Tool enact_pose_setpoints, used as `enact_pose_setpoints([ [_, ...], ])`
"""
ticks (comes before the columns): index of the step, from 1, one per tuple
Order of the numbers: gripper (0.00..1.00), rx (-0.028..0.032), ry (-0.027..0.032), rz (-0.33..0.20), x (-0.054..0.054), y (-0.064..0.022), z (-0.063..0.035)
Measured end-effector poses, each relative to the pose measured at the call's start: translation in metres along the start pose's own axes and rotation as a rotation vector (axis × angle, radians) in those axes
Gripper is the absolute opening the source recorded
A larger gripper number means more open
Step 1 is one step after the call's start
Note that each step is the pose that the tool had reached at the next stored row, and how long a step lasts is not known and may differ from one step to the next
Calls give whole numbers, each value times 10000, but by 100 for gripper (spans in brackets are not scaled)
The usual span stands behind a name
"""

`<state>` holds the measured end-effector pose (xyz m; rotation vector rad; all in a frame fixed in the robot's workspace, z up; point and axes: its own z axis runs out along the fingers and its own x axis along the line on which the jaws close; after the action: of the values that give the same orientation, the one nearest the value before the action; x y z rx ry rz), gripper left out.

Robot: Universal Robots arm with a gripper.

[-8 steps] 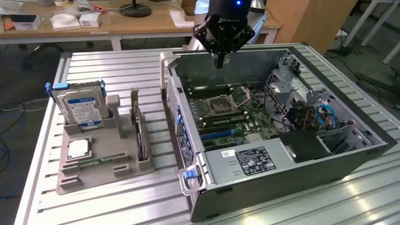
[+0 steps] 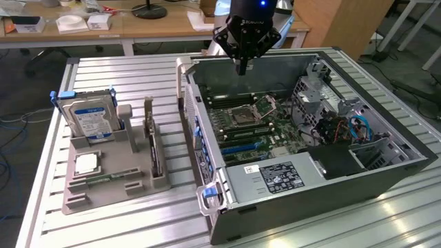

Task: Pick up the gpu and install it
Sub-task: 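Reach for the gpu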

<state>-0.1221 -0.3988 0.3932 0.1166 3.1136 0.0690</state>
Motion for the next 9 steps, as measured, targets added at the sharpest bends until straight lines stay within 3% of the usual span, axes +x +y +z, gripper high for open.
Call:
enact_pose_setpoints([
  [9, 10, 1, 0, 1, 85, -6, -3],
])
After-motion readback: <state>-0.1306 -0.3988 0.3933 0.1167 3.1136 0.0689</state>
